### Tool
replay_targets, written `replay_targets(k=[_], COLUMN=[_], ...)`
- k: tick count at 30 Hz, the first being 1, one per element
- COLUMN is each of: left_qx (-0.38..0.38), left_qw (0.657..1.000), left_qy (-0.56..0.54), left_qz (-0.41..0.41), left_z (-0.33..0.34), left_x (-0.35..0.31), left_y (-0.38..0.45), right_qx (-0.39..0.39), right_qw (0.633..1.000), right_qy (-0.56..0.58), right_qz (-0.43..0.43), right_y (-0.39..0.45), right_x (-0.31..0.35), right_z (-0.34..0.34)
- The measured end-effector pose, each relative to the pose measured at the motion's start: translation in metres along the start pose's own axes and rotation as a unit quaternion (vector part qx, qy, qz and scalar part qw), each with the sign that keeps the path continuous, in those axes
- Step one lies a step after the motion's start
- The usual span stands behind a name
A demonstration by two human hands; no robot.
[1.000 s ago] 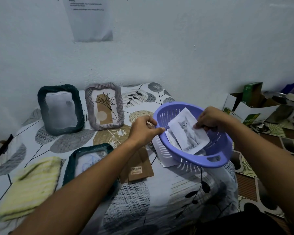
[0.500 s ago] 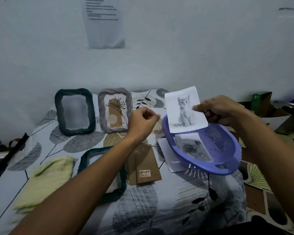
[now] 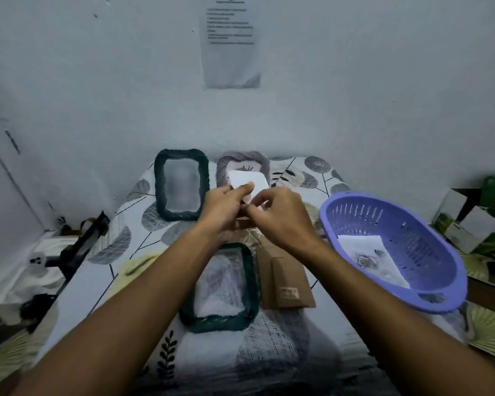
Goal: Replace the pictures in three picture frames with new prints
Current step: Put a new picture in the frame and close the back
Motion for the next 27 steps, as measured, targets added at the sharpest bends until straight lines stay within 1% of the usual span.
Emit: replay_targets(k=[2,5,6,7,8,9,10,11,12,13,15,18,22,27], left_qx=[-0.026,-0.011,0.001,0.014,0.026,0.037,0.040,0.042,0.039,0.035,0.024,-0.010,-0.027,-0.065], left_qw=[0.999,0.999,0.998,0.998,0.997,0.996,0.996,0.995,0.995,0.995,0.996,0.991,0.978,0.966], left_qy=[-0.012,-0.033,-0.034,-0.038,-0.043,-0.048,-0.047,-0.042,-0.036,-0.029,0.002,0.089,0.171,0.231], left_qz=[-0.015,-0.040,-0.046,-0.052,-0.058,-0.065,-0.072,-0.078,-0.083,-0.088,-0.092,-0.098,-0.115,-0.097], left_z=[-0.023,-0.053,-0.060,-0.068,-0.075,-0.081,-0.087,-0.092,-0.097,-0.102,-0.108,-0.116,-0.123,-0.125], left_x=[0.005,0.012,0.014,0.017,0.019,0.022,0.025,0.028,0.032,0.037,0.044,0.053,0.064,0.074], left_y=[0.010,0.015,0.014,0.014,0.014,0.012,0.011,0.011,0.012,0.013,0.015,0.018,0.017,0.018], right_qx=[-0.003,-0.036,-0.037,-0.027,-0.006,0.018,0.041,0.059,0.073,0.079,0.078,0.078,0.082,0.098], right_qw=[1.000,0.999,0.998,0.994,0.979,0.948,0.909,0.880,0.867,0.865,0.873,0.883,0.903,0.923], right_qy=[0.017,0.028,0.041,0.082,0.161,0.260,0.337,0.376,0.387,0.382,0.354,0.325,0.279,0.225], right_qz=[-0.008,0.006,0.028,0.066,0.122,0.185,0.243,0.284,0.307,0.317,0.325,0.328,0.316,0.296], right_y=[0.000,0.001,0.000,-0.002,-0.006,-0.010,-0.016,-0.021,-0.024,-0.026,-0.030,-0.036,-0.045,-0.052], right_x=[0.005,-0.002,-0.008,-0.015,-0.022,-0.027,-0.032,-0.036,-0.041,-0.046,-0.051,-0.054,-0.058,-0.060], right_z=[0.010,0.015,0.017,0.021,0.027,0.037,0.047,0.056,0.062,0.067,0.074,0.079,0.082,0.086])
Point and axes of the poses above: each hand's wrist, its own y-axis towards the middle knuckle, its own z-axis out of the palm, x = y × z, the point moved 6 cm from there along y, towards the middle knuckle, and after that the axes turned 15 degrees about -z, right-handed, at the moved point
